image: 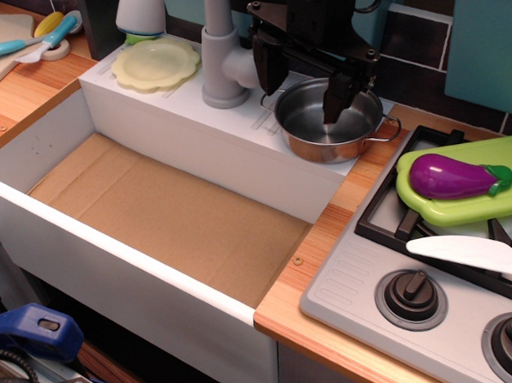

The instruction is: Put pot or pan in sink

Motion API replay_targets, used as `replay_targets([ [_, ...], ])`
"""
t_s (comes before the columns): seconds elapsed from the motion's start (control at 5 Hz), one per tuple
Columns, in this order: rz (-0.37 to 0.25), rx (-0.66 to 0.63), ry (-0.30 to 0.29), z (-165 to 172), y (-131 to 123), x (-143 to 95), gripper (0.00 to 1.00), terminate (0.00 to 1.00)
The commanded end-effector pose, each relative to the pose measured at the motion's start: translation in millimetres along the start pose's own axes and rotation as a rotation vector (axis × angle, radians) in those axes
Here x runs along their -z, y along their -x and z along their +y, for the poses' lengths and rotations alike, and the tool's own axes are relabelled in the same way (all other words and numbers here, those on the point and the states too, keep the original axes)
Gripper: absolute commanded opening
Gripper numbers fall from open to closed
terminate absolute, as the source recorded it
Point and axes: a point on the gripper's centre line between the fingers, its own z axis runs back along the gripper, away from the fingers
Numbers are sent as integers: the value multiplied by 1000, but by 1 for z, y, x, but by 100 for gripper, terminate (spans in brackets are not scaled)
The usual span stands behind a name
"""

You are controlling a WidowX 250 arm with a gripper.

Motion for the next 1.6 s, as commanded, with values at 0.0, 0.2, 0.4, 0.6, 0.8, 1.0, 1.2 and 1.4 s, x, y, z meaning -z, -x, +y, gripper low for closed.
replay_targets([
  [0.0, 0, 0, 0, 0, 0, 0, 100, 0],
  [0.2, -19, 127, 26, -1, -5, 2, 100, 0],
  [0.4, -50, 271, 39, -4, -10, 12, 100, 0],
  [0.6, -62, 344, 54, -6, -10, 27, 100, 0],
  [0.8, -101, 398, 32, -12, -10, 42, 100, 0],
  [1.0, -137, 431, 58, -15, -11, 53, 100, 0],
  [1.2, -184, 463, 46, -19, -17, 59, 100, 0],
  [1.4, -172, 445, 44, -25, -29, 54, 100, 0],
])
